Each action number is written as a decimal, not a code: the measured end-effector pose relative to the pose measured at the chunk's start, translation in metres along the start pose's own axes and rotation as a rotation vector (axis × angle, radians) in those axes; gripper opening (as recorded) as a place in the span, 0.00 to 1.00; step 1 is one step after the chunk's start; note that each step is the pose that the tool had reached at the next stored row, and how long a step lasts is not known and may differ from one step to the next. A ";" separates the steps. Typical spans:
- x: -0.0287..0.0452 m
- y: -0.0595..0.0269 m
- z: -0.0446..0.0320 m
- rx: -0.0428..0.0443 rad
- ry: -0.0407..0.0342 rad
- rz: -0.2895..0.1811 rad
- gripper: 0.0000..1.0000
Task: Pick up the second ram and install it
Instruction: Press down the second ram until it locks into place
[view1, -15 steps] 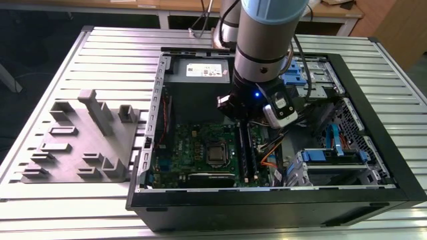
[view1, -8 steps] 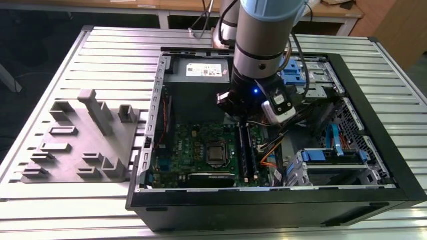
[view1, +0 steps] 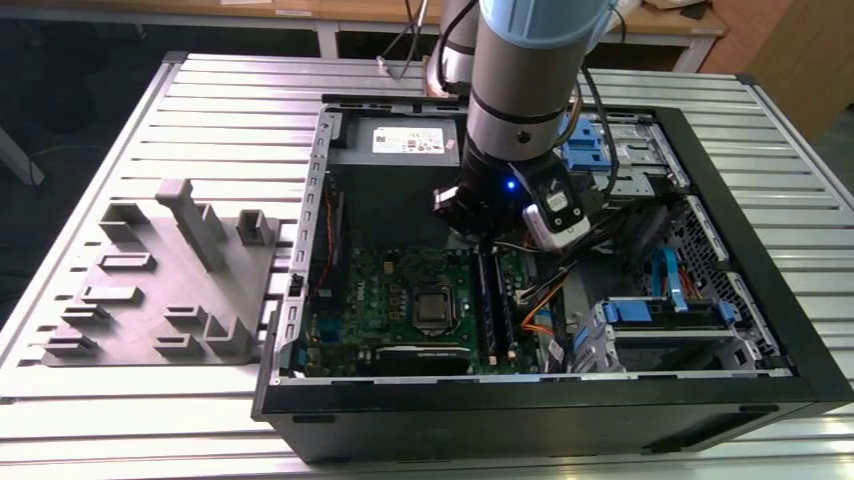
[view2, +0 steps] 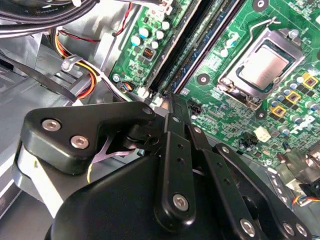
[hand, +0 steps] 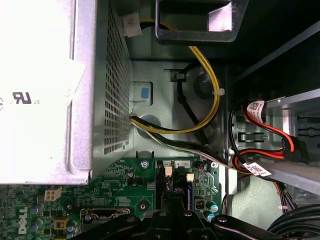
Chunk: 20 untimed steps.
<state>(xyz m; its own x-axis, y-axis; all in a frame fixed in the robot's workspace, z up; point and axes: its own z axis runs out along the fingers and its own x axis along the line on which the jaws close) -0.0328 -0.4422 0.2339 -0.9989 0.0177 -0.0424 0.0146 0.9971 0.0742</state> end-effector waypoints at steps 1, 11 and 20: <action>0.0001 -0.0001 0.0014 -0.0013 -0.0001 0.000 0.07; 0.0003 -0.0006 0.0084 -0.0013 0.0001 0.000 0.07; 0.0005 -0.0009 0.0112 -0.0030 0.0002 0.000 0.07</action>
<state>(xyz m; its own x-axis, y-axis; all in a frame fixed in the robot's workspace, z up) -0.0328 -0.4422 0.2227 -0.9990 0.0178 -0.0422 0.0145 0.9969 0.0772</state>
